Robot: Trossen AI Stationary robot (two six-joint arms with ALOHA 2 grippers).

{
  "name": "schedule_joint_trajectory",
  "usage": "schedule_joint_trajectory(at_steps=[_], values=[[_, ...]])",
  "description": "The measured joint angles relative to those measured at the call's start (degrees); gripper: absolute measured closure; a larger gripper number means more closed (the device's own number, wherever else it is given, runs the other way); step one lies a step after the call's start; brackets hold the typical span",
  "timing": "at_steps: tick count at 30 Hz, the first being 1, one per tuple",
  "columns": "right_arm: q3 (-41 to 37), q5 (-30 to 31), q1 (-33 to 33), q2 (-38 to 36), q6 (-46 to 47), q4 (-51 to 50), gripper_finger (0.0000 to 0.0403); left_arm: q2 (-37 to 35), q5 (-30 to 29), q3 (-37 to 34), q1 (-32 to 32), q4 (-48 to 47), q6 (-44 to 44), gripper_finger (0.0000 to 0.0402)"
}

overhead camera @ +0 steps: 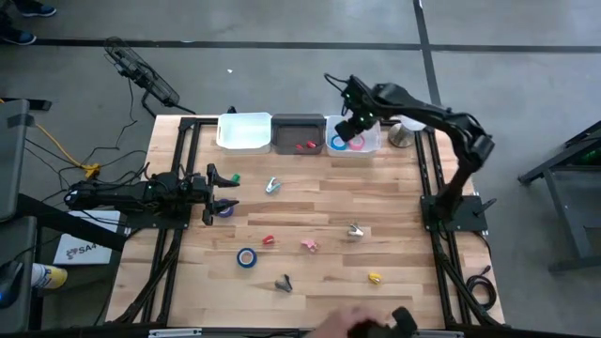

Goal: Pick and place Stapler, Stapler remover, tape
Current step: Put the yellow tape into the right white bin

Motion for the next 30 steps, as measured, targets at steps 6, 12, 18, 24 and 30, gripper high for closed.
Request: schedule_joint_trajectory(at_steps=[6, 12, 18, 24, 30], values=[[5.3, 0.0, -3.3, 7.6, -1.0, -5.2, 0.0364, 0.0, 0.0, 0.0, 0.0, 0.0, 0.0, 0.0143], [5.6, -1.6, -5.4, 11.4, 0.0, -5.0, 0.0364, 0.0, 0.0, 0.0, 0.0, 0.0, 0.0, 0.0143], [5.6, -1.9, -6.9, 13.4, 0.2, -5.3, 0.0364, 0.0, 0.0, 0.0, 0.0, 0.0, 0.0, 0.0143], [5.6, -2.0, -7.1, 15.5, 0.4, -5.9, 0.0364, 0.0, 0.0, 0.0, 0.0, 0.0, 0.0, 0.0143], [3.4, -3.0, -7.1, 16.1, 0.5, -4.4, 0.0364, 0.0, 0.0, 0.0, 0.0, 0.0, 0.0, 0.0143]])
